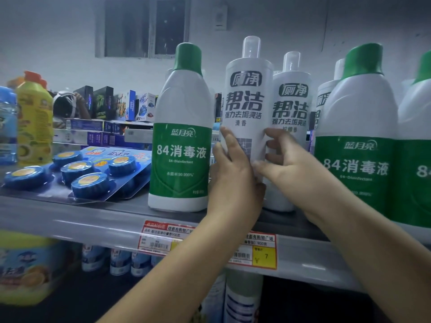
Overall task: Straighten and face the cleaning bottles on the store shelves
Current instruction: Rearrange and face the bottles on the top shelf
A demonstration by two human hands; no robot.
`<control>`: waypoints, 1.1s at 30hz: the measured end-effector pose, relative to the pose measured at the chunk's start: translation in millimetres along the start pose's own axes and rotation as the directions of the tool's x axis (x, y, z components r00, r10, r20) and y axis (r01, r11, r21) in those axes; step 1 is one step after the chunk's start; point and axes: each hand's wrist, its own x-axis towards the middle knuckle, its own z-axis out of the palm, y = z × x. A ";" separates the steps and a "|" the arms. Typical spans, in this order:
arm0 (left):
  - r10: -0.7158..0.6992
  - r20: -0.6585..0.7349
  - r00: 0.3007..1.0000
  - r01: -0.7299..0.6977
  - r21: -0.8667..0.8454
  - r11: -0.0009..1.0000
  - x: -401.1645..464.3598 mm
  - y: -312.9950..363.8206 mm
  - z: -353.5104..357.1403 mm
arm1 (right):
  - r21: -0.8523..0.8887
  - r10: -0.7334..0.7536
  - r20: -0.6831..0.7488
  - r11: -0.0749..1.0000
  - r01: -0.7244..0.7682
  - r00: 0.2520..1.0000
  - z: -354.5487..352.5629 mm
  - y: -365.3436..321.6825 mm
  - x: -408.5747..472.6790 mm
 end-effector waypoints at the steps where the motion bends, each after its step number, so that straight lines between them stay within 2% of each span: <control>1: -0.020 -0.006 1.000 0.020 0.046 0.999 1.3 1.8 0.6 | -0.009 0.014 0.044 1.000 -0.013 0.999 1.3 -0.2 -1.5; 7: -0.081 -0.033 0.996 0.087 0.247 0.965 7.7 5.7 5.6 | -0.031 0.046 0.142 0.999 -0.041 0.989 -0.1 4.1 -4.3; 11: -0.055 0.038 0.998 0.047 0.194 0.980 1.1 4.2 -5.9 | -0.033 0.005 0.180 0.999 0.001 0.984 -1.0 6.7 -10.7; 15: 0.013 0.087 0.996 -0.029 0.182 0.983 -16.6 1.6 -18.8 | -0.357 -0.070 0.158 0.926 0.123 0.985 -0.5 12.6 -16.4; 19: 0.081 0.136 0.987 -0.113 0.248 0.962 -40.6 -1.5 -21.2 | -0.437 -0.015 0.216 0.893 0.111 0.976 0.8 11.1 -23.6; 23: 0.025 0.162 0.987 -0.078 0.327 0.942 -45.5 -1.8 -21.7 | -0.455 0.095 0.229 0.890 0.020 0.969 2.2 10.9 -23.0; 27: 0.004 0.205 0.979 -0.086 0.396 0.914 -45.4 2.2 -20.2 | -0.493 0.135 0.270 0.870 0.016 0.953 5.8 13.5 -18.1; 33: -0.112 0.295 0.949 -0.002 0.360 0.933 -35.8 4.9 -18.3 | -0.553 0.166 0.306 0.833 0.032 0.937 13.5 13.9 -7.9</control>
